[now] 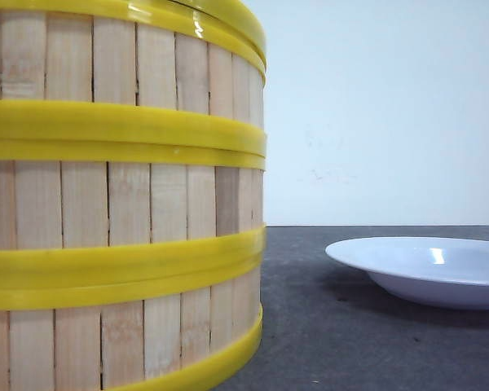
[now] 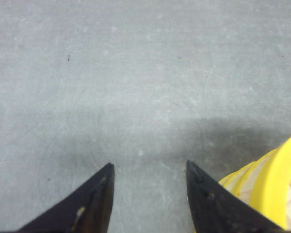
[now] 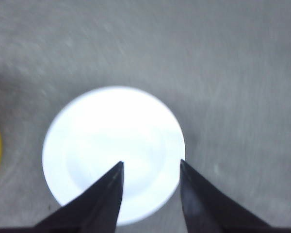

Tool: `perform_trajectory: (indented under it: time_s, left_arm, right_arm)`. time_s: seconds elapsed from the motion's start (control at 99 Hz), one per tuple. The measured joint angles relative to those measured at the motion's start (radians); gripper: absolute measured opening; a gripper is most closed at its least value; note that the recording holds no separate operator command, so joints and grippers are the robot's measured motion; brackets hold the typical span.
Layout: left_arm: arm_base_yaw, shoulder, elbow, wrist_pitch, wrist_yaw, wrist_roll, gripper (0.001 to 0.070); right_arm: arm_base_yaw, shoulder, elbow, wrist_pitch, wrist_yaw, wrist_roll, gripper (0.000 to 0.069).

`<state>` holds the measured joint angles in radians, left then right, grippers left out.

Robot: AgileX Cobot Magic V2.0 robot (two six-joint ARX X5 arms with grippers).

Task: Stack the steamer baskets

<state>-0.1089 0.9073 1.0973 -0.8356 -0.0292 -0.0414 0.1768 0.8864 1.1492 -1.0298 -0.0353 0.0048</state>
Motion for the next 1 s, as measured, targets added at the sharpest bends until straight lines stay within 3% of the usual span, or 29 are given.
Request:
perform_trajectory:
  time_s: [0.222, 0.434, 0.656, 0.727, 0.828, 0.899, 1.0]
  left_arm:
    - [0.0, -0.103, -0.16, 0.06, 0.0, -0.007, 0.0275]
    - [0.0, -0.2, -0.248, 0.062, 0.0, -0.019, 0.0275]
    - [0.0, -0.208, -0.261, 0.053, 0.0, -0.027, 0.0275]
    - [0.0, -0.208, -0.261, 0.05, 0.0, -0.028, 0.0248]
    - [0.0, -0.208, -0.261, 0.04, 0.0, -0.031, 0.0079]
    - [0.0, -0.208, -0.261, 0.039, 0.0, -0.031, 0.0039]
    - [0.0, -0.208, -0.261, 0.039, 0.0, -0.031, 0.0032]
  right_arm:
    - [-0.153, -0.134, -0.232, 0.039, -0.136, 0.003, 0.0219]
    - [-0.185, -0.147, -0.291, 0.048, -0.145, 0.004, 0.038]
    - [-0.185, -0.147, -0.292, 0.081, -0.145, 0.003, 0.0403]
    - [-0.185, -0.147, -0.292, 0.081, -0.145, 0.004, 0.0336]
    - [-0.185, -0.147, -0.292, 0.08, -0.145, 0.001, 0.0091]
    - [-0.185, -0.147, -0.292, 0.081, -0.145, 0.001, 0.0039]
    - [-0.185, -0.147, -0.292, 0.085, -0.145, 0.002, 0.0018]
